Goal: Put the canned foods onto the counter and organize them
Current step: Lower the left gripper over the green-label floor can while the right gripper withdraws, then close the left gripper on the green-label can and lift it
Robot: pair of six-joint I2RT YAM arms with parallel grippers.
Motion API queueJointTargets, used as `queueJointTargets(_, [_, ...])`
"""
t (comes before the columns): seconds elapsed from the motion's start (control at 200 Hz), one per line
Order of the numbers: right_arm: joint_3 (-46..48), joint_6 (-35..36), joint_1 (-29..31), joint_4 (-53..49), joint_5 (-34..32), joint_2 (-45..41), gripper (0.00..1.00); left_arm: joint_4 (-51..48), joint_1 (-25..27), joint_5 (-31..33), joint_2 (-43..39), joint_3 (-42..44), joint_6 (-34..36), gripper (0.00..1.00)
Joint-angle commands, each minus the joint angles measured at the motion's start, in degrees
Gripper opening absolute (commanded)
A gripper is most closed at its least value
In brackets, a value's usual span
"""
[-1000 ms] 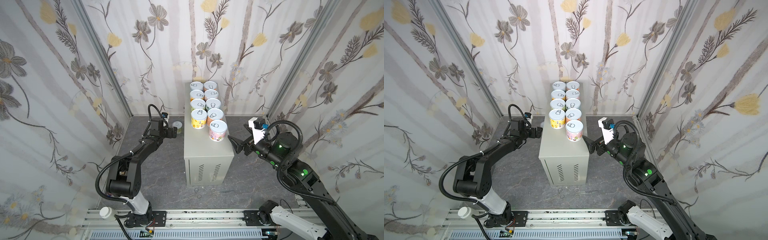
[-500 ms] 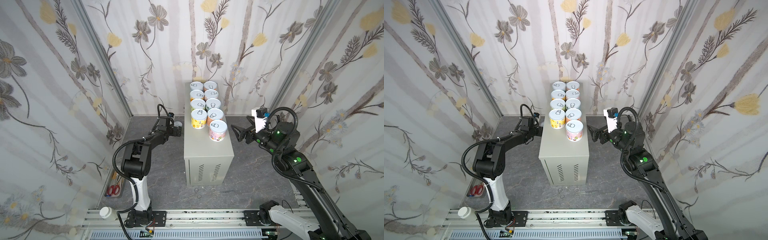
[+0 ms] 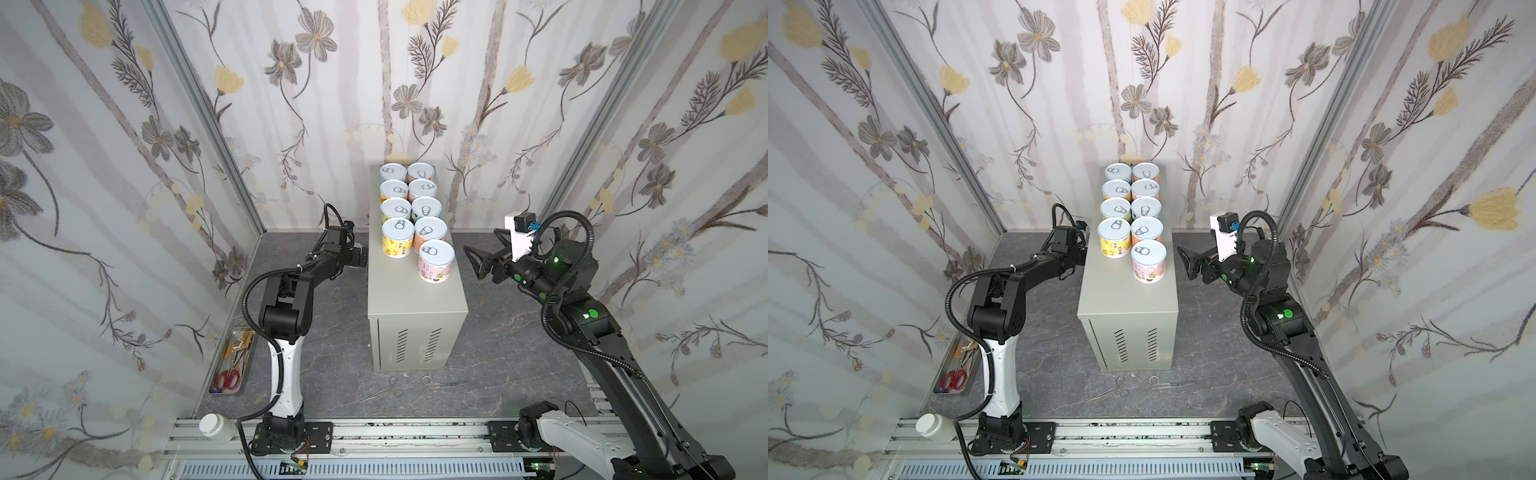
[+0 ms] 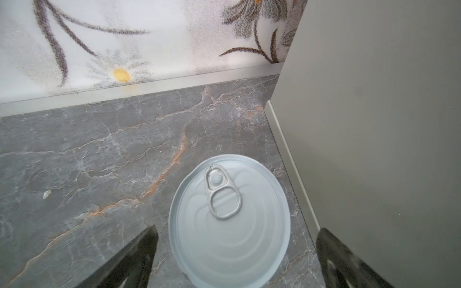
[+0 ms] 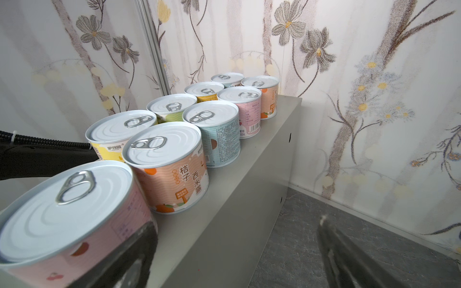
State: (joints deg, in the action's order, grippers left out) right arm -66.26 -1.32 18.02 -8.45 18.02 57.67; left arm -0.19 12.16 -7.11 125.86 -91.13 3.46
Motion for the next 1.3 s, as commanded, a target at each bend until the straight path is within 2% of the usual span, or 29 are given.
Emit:
queueJointTargets(0.0, [0.6,-0.3,-0.4,3.2,1.5,0.1,1.0,-4.3,0.0,0.4,1.8,-2.8,0.5,1.0])
queueJointTargets(0.315, [1.4,-0.3,-1.5,4.4,3.2,1.0,0.99,-9.9,0.1,1.0,5.2,-7.9,0.6,1.0])
queueJointTargets(0.699, [2.6,-0.3,-1.9,5.1,3.6,0.9,0.97,-14.4,0.0,0.2,9.3,-14.5,1.4,0.95])
queueJointTargets(0.929, [2.6,-0.6,-2.0,5.0,3.3,0.4,0.97,-17.6,0.1,-1.0,11.8,-18.4,2.1,0.87])
queueJointTargets(1.154, [1.5,-0.2,-2.1,4.7,3.5,1.0,0.97,-17.8,0.1,-1.7,11.8,-18.3,2.2,0.78])
queueJointTargets(1.294, [0.8,0.4,-2.2,4.8,3.9,0.9,0.97,-17.2,0.0,-1.9,10.4,-16.0,2.1,0.77])
